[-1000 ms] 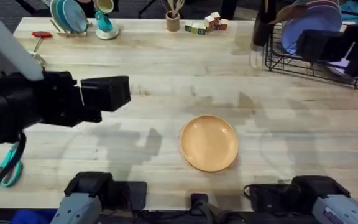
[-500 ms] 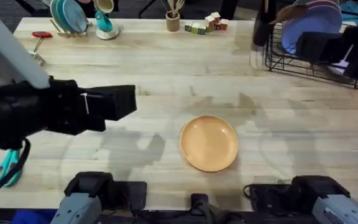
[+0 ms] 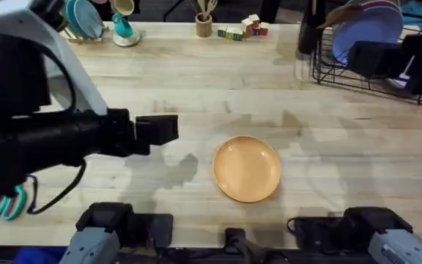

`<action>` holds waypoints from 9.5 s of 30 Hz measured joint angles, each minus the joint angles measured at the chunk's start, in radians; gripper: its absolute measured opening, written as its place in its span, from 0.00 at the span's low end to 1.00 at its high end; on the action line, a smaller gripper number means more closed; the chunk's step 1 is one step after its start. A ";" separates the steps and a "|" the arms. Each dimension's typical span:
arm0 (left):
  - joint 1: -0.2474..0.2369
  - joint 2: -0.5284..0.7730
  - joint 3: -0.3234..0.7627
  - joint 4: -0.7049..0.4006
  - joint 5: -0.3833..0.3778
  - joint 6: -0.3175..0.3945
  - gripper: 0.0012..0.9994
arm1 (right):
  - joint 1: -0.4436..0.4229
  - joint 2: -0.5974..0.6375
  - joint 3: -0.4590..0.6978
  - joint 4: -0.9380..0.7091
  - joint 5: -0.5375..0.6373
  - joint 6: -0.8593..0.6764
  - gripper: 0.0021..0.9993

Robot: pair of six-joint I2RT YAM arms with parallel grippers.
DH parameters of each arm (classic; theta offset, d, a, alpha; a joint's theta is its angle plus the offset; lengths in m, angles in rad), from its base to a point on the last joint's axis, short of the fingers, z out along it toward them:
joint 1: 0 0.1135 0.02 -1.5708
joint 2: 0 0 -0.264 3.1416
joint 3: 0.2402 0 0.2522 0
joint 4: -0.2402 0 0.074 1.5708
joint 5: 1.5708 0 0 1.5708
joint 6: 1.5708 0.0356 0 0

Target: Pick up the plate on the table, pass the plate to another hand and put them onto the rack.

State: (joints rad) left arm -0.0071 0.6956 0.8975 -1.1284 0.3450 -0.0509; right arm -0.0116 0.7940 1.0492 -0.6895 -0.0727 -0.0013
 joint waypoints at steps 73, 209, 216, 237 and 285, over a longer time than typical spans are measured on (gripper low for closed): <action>-0.748 0.841 -0.004 0.366 -0.369 -0.512 1.00 | 0.000 0.000 0.000 0.000 0.000 0.000 0.99; -0.394 0.901 0.359 0.587 0.149 -0.545 0.04 | -0.003 0.558 0.002 0.038 -0.340 0.158 0.03; -0.396 0.901 0.359 0.591 0.155 -0.550 0.53 | -0.002 0.558 0.002 0.038 -0.349 0.158 0.03; -0.299 0.900 0.359 0.591 0.161 -0.556 1.00 | -0.088 0.558 0.057 0.109 -0.285 0.085 0.03; -0.161 0.763 0.360 0.504 -0.107 -0.468 1.00 | -0.471 0.506 0.397 0.345 -0.066 -0.600 0.02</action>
State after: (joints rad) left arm -0.1684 1.4586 1.2579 -0.6243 0.2382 -0.5186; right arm -0.4830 1.2996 1.4467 -0.3443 -0.1383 -0.6010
